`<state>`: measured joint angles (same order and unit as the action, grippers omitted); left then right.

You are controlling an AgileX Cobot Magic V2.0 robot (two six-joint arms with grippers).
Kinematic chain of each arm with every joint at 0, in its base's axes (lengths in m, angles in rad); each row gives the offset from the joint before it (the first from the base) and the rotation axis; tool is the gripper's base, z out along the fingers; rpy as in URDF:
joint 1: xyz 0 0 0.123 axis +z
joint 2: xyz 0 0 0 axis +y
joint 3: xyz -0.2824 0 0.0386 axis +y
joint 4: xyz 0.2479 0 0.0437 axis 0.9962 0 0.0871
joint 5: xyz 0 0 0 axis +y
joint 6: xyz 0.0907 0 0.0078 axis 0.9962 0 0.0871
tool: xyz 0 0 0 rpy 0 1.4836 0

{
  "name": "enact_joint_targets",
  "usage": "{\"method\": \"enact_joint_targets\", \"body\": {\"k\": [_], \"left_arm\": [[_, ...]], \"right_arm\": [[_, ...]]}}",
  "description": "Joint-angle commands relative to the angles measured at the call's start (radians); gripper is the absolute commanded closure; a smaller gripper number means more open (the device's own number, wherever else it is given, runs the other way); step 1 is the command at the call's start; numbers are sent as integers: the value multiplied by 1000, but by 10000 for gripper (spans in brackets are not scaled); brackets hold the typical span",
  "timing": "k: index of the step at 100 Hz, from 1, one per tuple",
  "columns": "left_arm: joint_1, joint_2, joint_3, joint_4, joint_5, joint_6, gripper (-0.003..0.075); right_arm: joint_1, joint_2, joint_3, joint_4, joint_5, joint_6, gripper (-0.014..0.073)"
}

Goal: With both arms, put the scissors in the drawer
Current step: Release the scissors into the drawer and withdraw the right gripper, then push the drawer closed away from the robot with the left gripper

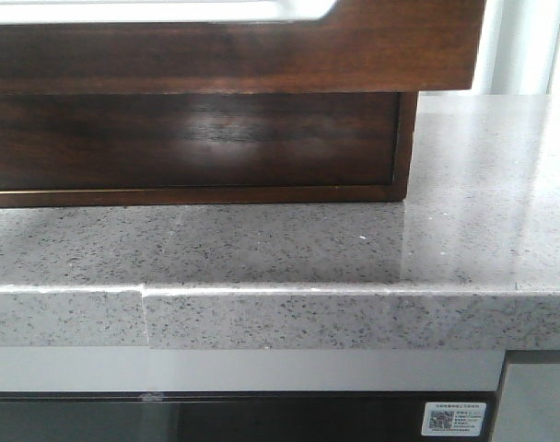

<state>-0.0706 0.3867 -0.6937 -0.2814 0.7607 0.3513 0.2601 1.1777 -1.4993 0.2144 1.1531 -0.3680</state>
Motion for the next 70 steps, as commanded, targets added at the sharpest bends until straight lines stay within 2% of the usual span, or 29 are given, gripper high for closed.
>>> {"method": "enact_joint_targets", "body": {"k": [1, 15, 24, 37, 53, 60, 70], "left_arm": [[-5, 9, -33, -19, -78, -11, 300], [-5, 9, -33, -19, -78, -11, 300], [-5, 9, -33, -19, -78, -11, 300], [-5, 9, -33, -19, -78, -11, 300], [-5, 9, -33, -19, -82, -11, 308], [-5, 9, -33, -19, -84, -11, 350], [-5, 9, -33, -19, -89, -11, 469]], "right_arm": [[-95, -100, 123, 64, -145, 19, 331], [-220, -237, 383, 129, -270, 19, 331], [-258, -313, 521, 134, -347, 19, 331], [-272, -428, 686, 134, -453, 19, 331], [-272, -521, 783, 134, -516, 19, 333], [-272, -533, 798, 134, -521, 19, 344], [-272, -533, 805, 134, -516, 19, 443]]}}
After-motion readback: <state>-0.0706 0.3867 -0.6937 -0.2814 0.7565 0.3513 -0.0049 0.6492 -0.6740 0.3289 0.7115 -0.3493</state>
